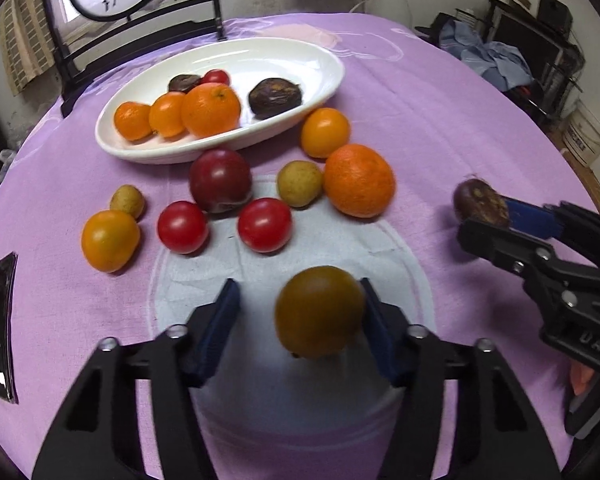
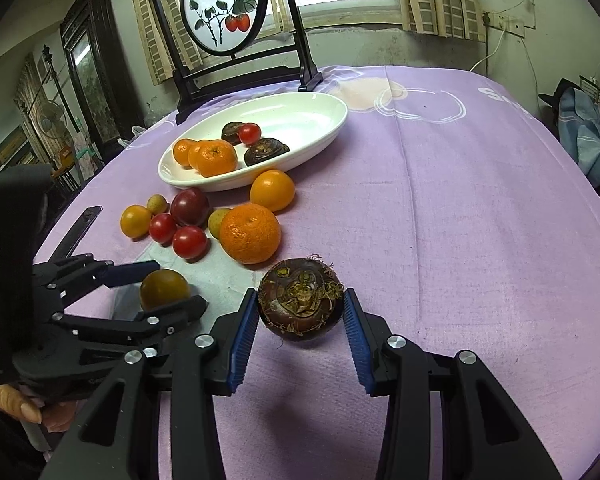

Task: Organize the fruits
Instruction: 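Lift the mangosteen with the right gripper while the left grasps an olive-green fruit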

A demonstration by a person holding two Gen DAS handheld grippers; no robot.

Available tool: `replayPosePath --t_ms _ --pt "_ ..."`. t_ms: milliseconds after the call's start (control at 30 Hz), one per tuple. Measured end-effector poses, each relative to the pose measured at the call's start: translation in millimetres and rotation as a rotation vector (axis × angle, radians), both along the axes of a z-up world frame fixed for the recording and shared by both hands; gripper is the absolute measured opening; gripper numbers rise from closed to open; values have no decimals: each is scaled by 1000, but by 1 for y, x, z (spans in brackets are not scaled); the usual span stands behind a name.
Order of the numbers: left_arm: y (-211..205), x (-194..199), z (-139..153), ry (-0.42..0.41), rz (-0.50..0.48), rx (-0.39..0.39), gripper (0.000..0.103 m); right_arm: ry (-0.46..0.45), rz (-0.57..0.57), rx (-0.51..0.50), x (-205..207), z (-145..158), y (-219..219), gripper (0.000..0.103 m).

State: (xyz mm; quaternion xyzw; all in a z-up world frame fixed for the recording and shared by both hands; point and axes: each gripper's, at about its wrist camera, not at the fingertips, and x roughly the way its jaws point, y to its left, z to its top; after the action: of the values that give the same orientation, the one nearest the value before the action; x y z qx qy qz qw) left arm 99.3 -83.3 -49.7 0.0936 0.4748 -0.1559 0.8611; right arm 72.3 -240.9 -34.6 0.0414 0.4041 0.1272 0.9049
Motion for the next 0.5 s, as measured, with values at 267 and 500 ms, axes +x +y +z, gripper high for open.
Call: replayPosePath --t_ms 267,500 --pt "10 -13 7 4 5 -33 39 -3 5 4 0 -1 1 43" --pt "39 -7 41 -84 46 -46 39 -32 55 -57 -4 6 22 43"
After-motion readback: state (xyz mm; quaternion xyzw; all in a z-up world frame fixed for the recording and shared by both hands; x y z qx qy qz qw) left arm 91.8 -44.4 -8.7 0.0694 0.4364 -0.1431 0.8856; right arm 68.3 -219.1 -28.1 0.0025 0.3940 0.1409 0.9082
